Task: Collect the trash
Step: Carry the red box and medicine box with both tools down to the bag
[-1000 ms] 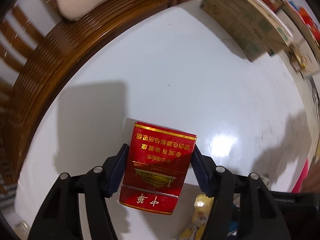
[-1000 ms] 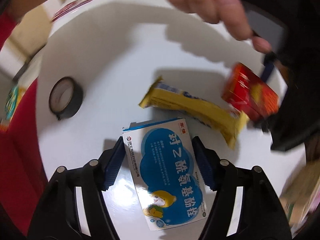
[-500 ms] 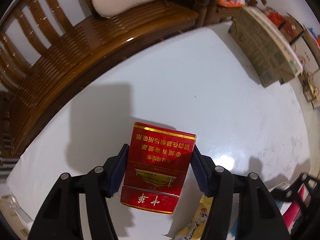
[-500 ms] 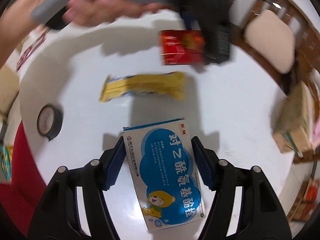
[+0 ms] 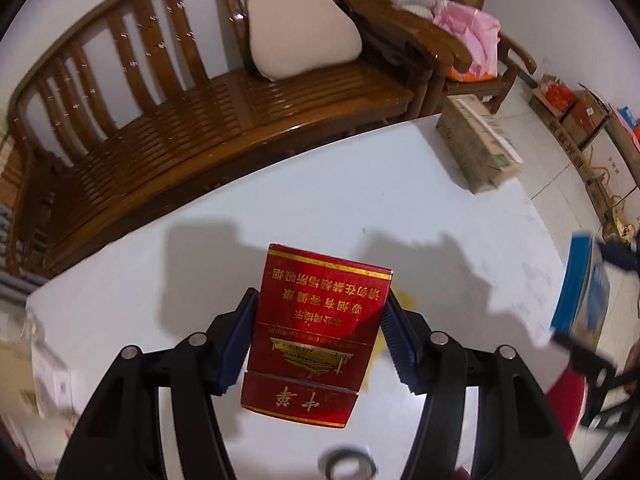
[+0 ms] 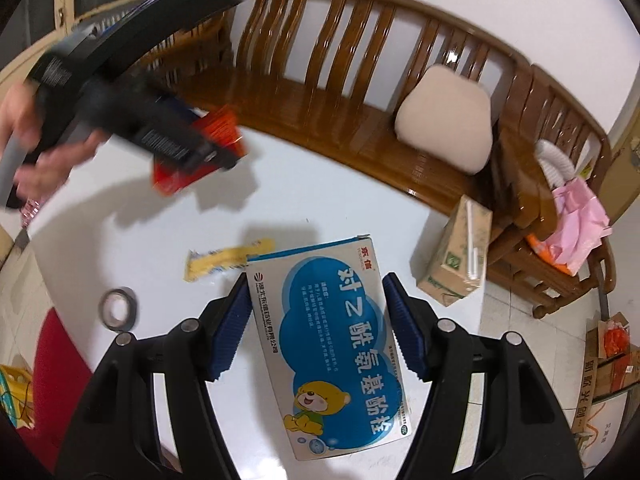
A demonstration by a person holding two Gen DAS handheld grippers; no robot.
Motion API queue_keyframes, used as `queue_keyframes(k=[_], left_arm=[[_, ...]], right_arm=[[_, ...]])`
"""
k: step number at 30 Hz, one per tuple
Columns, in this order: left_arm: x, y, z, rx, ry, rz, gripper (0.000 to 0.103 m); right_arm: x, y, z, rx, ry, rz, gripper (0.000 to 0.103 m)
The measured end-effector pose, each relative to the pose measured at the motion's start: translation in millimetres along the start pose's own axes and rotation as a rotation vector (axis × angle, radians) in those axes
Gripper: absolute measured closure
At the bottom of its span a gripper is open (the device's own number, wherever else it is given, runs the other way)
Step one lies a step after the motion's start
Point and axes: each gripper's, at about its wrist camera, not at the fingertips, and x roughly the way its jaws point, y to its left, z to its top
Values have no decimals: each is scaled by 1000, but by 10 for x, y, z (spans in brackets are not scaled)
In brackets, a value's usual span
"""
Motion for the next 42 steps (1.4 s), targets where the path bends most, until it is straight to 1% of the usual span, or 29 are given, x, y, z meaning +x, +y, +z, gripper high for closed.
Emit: queue_keyframes(k=[1, 3, 6, 7, 9, 12, 16, 19, 25, 28, 32, 37, 40, 42], left_arm=[[-108, -9, -108, -5, -12, 8, 45], [-349, -47, -361, -15, -40, 21, 45], [-656, -96, -737, -22, -75, 22, 44], [-705, -107, -800, -22, -83, 22, 44], [-882, -153, -1037, -20, -105, 18, 44], [-1034, -267, -1341, -13, -121, 42, 44], [-1123, -418, -1742, -21, -122, 28, 44], [-1156, -509, -2007, -27, -128, 30, 44], [-1120, -675, -2432, -33, -124, -2, 44], [-1055, -754, -2571, -33, -120, -12, 44], [-939, -881, -2776, -24, -113, 0, 44], [-825, -979, -2986, -29, -105, -16, 44], [-751, -1028, -3103, -39, -93, -43, 44], [-697, -1076, -3178, -39, -88, -39, 44]], right_arm=[[-57, 99, -17, -1, -7, -4, 38], [-255, 169, -7, -4, -30, -8, 38], [-522, 386, -71, -17, -59, -12, 38], [-611, 464, -88, -26, -67, -14, 38], [-809, 653, -176, -43, -86, -18, 38], [-1044, 884, -254, -70, -106, -6, 38], [-1235, 1178, -448, -101, -108, 20, 38], [-1296, 1334, -596, -116, -96, 38, 38], [-1344, 1587, -922, -125, -63, 59, 38], [-1334, 1661, -1077, -118, -46, 71, 38], [-1308, 1745, -1244, -112, -25, 81, 38], [-1268, 1873, -1478, -100, -1, 100, 38], [-1194, 1937, -1601, -94, 21, 115, 38], [-1158, 1974, -1674, -92, 32, 124, 38]])
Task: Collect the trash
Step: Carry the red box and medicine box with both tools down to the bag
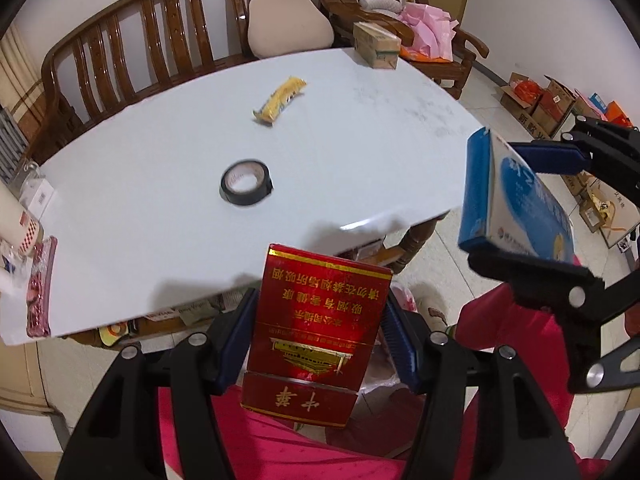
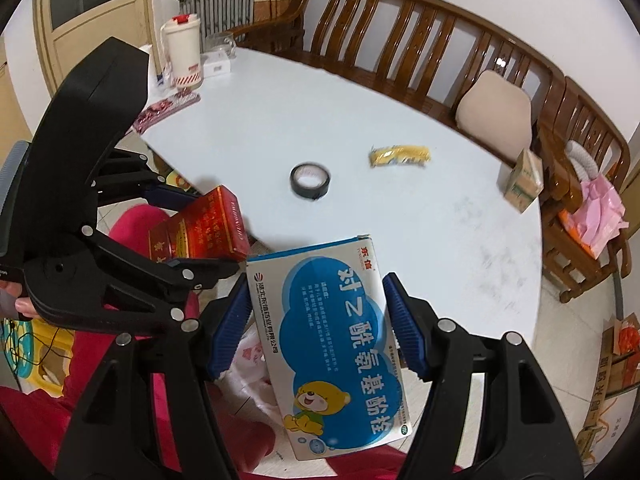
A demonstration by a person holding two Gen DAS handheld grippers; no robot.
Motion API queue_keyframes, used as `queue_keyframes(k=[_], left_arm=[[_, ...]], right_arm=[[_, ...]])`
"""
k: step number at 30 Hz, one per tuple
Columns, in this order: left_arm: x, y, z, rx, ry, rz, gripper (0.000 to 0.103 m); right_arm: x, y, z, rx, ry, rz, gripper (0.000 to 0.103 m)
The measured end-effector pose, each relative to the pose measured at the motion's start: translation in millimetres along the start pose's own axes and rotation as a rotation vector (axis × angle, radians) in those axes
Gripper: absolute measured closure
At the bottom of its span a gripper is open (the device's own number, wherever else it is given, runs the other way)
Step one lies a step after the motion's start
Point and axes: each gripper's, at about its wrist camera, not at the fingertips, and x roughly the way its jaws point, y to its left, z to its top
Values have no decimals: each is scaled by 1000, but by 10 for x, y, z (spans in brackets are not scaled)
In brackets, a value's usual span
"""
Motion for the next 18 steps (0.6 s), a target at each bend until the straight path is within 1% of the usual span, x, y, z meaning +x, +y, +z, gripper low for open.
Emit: queue_keyframes(k=[6, 14, 18], left_arm=[[187, -68, -211, -5, 36, -5, 44], [592, -116, -451, -21, 133, -25, 44], [761, -131, -524, -22, 163, -31, 44]], right_arm=[[175, 82, -213, 16, 38, 32, 38], [493, 114, -509, 64, 95, 69, 38], [626, 106, -624, 81, 117, 72, 38]])
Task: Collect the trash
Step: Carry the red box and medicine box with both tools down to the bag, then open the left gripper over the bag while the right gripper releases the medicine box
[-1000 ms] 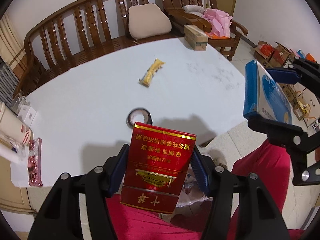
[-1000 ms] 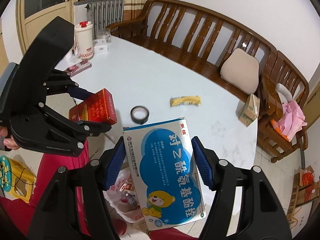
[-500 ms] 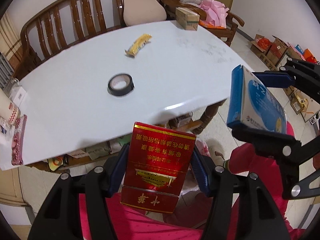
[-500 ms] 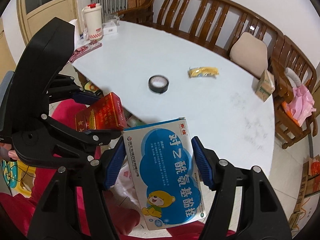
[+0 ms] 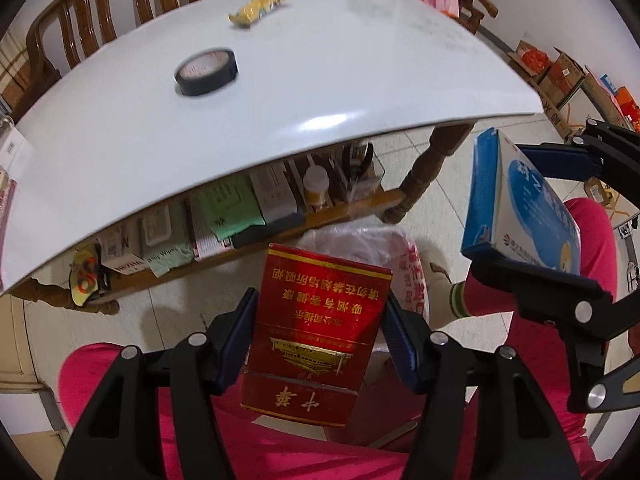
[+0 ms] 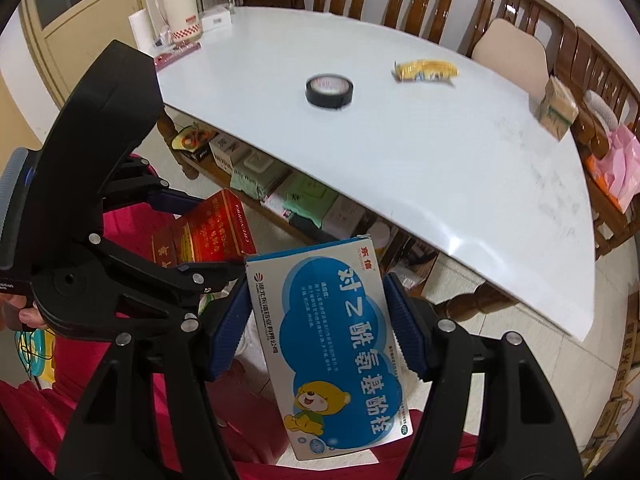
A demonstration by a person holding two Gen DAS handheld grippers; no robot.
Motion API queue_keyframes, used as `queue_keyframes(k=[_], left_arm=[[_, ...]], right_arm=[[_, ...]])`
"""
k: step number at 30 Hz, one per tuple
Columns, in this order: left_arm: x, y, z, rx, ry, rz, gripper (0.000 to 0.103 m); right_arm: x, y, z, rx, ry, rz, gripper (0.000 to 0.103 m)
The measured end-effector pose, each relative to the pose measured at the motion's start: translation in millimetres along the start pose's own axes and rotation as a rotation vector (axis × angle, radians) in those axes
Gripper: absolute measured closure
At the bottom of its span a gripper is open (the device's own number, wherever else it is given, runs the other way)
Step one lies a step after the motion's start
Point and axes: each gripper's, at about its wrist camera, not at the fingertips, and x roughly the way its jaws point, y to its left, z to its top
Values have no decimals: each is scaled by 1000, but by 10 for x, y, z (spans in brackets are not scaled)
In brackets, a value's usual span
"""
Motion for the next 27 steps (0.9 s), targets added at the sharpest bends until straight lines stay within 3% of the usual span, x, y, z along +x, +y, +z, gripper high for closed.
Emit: queue_keyframes(k=[13, 14, 15, 16, 21, 23, 27], left_arm=[[735, -52, -77, -5, 120, -57, 44], [785, -62, -79, -4, 128, -66, 44], [849, -62, -80, -4, 136, -78, 44], [897, -60, -79, -1, 139, -86, 44], [1450, 5, -56, -14, 232, -125, 44], [1815, 20, -56, -33, 318, -165, 44], [2234, 25, -59, -55, 396, -157, 44]], right_arm=[[551, -241, -288, 86, 78, 10, 40], [623, -272, -322, 98, 89, 14, 42], [686, -294, -348, 105, 97, 15, 63], [762, -310, -371, 106, 110, 27, 76], [1277, -469, -508, 182, 205, 70, 76], [1519, -536, -609, 206, 246, 60, 76], [1781, -615, -724, 246, 274, 53, 76]])
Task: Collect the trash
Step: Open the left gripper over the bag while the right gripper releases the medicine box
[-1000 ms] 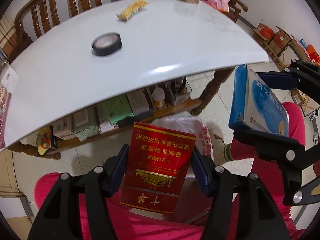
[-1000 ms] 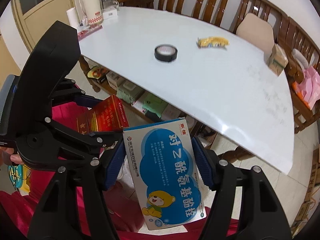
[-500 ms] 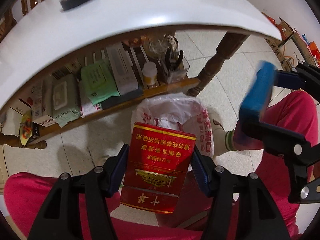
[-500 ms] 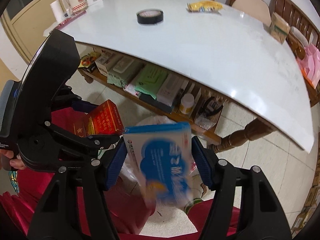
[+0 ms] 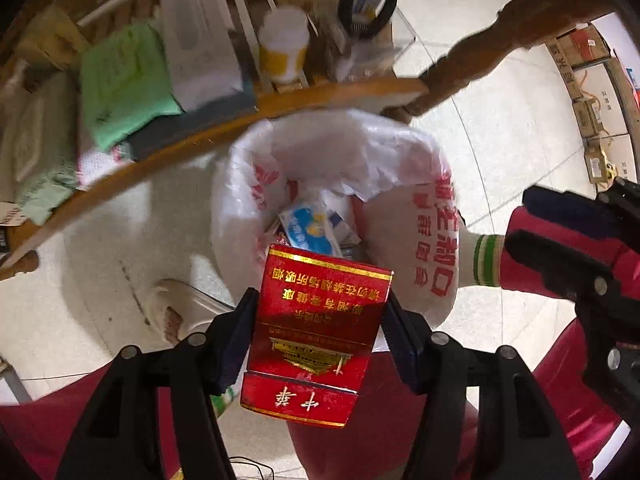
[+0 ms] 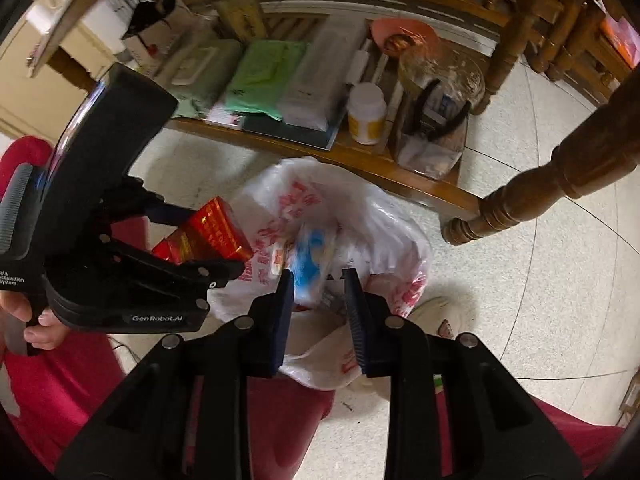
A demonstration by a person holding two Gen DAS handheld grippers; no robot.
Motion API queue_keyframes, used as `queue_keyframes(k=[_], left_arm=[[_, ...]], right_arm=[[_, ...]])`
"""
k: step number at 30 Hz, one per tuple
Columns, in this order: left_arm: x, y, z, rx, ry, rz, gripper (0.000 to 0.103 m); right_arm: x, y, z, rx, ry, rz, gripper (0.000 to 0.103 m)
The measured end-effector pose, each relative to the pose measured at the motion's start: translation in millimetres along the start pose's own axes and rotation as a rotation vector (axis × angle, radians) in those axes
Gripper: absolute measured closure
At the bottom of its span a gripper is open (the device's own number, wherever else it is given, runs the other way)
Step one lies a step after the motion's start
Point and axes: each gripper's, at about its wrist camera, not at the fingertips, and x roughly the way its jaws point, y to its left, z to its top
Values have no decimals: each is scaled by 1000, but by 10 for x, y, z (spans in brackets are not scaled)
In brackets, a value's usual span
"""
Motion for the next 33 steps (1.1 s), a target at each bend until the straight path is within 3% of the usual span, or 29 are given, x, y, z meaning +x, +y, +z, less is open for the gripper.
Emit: queue_keyframes(k=[6, 8, 9, 26, 29, 31, 33], left_arm=[[248, -81, -13, 23, 63, 31, 42], [313, -55, -9, 4, 92, 34, 27], [321, -40, -15, -4, 95, 29, 26], [-81, -129, -66, 13, 5, 65, 26], [-345, -162, -170, 18, -28, 75, 26], [-580, -178, -248, 29, -46, 73, 26], [-900, -191, -328, 43, -69, 70, 24]], right_arm=[[246, -114, -27, 33, 40, 22, 76], [262, -121, -26, 35, 49, 32, 76], [269, -129, -28, 35, 51, 34, 76], [68, -113, -123, 54, 26, 58, 75], [-169, -70, -151, 43, -7, 78, 63], [-441, -38, -153, 20, -51, 99, 43], [-823, -11, -132, -20, -119, 104, 33]])
